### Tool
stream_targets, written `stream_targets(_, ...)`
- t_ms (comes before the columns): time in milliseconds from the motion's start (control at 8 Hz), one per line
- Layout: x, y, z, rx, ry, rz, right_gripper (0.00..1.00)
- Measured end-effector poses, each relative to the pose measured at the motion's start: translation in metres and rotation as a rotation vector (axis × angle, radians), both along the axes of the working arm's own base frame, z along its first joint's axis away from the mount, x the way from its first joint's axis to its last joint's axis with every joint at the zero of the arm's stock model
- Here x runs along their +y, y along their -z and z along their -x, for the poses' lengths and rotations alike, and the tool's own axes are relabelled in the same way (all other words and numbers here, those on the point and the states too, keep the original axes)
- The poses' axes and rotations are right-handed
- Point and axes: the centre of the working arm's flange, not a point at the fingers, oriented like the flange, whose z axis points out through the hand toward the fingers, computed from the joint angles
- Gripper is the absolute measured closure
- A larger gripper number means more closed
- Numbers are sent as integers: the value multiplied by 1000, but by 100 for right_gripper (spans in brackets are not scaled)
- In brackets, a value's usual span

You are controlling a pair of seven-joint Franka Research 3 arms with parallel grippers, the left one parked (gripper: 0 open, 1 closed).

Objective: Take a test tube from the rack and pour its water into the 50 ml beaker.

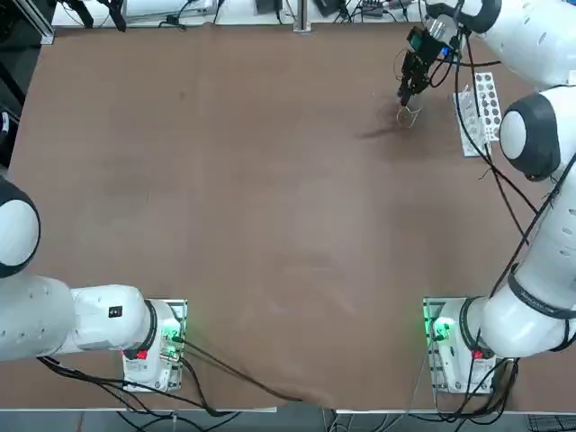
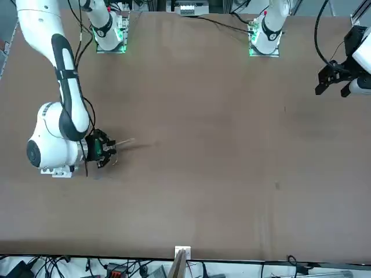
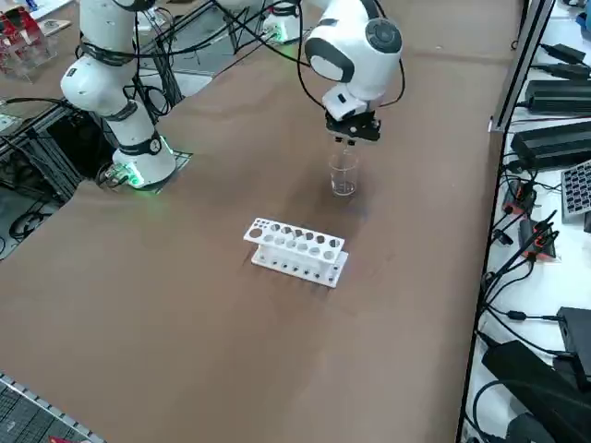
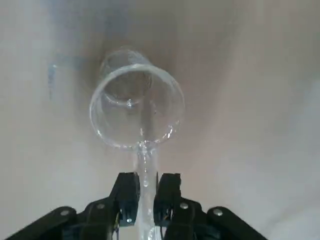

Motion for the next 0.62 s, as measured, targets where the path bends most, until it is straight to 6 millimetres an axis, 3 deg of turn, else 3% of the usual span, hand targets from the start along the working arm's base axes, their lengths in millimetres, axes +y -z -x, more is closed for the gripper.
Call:
stream_targets(375,21,-26,-4,-39,14,173,79)
stream_targets(625,21,-66,-3,-64,13,319,79)
